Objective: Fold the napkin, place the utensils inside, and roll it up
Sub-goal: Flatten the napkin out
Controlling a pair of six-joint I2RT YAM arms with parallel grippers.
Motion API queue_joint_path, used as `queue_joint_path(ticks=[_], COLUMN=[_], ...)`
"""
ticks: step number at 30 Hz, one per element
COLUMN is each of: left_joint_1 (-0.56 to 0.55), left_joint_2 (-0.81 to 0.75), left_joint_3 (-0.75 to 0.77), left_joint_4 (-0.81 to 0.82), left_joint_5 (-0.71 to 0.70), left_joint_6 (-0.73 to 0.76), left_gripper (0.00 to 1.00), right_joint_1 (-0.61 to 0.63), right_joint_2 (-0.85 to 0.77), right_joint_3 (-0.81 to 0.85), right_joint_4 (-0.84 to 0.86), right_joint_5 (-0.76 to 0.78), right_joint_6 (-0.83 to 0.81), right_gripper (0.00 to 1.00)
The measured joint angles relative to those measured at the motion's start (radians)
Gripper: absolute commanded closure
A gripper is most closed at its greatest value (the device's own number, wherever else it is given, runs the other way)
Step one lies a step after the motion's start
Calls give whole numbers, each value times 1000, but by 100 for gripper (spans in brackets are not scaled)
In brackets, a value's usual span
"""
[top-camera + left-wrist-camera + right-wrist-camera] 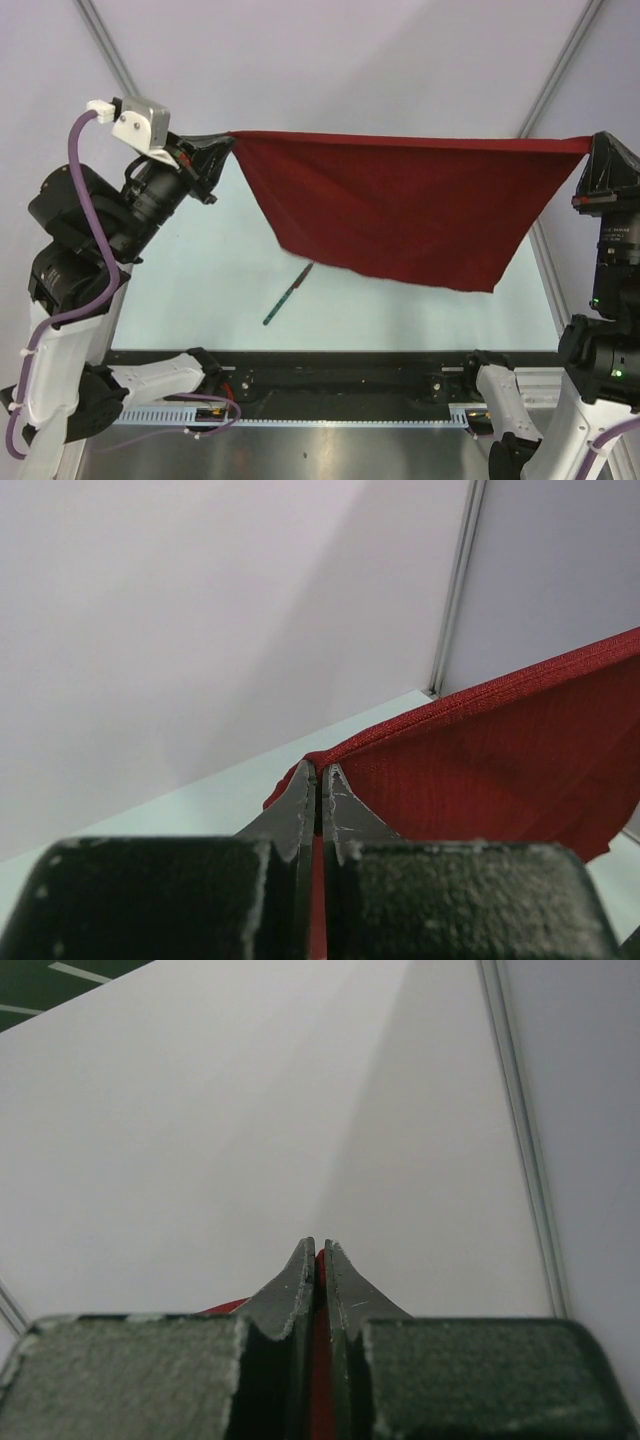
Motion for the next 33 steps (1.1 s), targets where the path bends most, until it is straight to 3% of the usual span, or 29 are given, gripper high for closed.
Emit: queue_joint_path(ticks=[4, 7, 11, 15, 16, 18, 19, 20, 23, 24, 25, 29, 33], left_joint_1=[12, 93, 219, 309, 325, 345, 357, 369, 417, 431, 442, 471, 463], left_joint_2=[58, 159, 374, 706, 811, 1001, 1118, 1197, 1375, 1389, 1390, 1312, 1120], left_joint_3=[0, 8, 21, 95, 144, 265, 356, 414, 526, 518, 503, 391, 214], left_joint_4=[27, 60, 114, 124, 122, 121, 109, 111, 111, 106, 106, 164, 180], left_joint_5=[5, 68, 185, 315, 337, 359, 351, 348, 323, 319, 311, 269, 251], left_joint_6=[-1, -16, -50, -82, -84, -78, -76, -66, -85, -89, -93, -102, -130], left_gripper=[100, 100, 100, 100, 81, 50, 13, 4, 0, 0, 0, 0, 0], right_joint_1=[0, -1, -14, -21, -22, -23, -26, -33, -63, -70, -74, -69, -37], right_joint_2=[11, 81, 308, 645, 739, 905, 1012, 1092, 1337, 1381, 1398, 1372, 1212], right_joint_3=[-86, -200, -316, -346, -346, -316, -266, -222, -24, 11, 21, -2, -108], right_joint_4=[89, 191, 312, 430, 459, 477, 481, 481, 457, 444, 435, 411, 397], right_joint_5=[26, 53, 64, 60, 58, 50, 55, 53, 21, 8, 1, -17, -55], right_joint_6=[-5, -19, -20, -18, -18, -18, -20, -18, -28, -32, -38, -69, -99], right_gripper=[100, 100, 100, 100, 98, 68, 40, 35, 24, 8, 1, 0, 0])
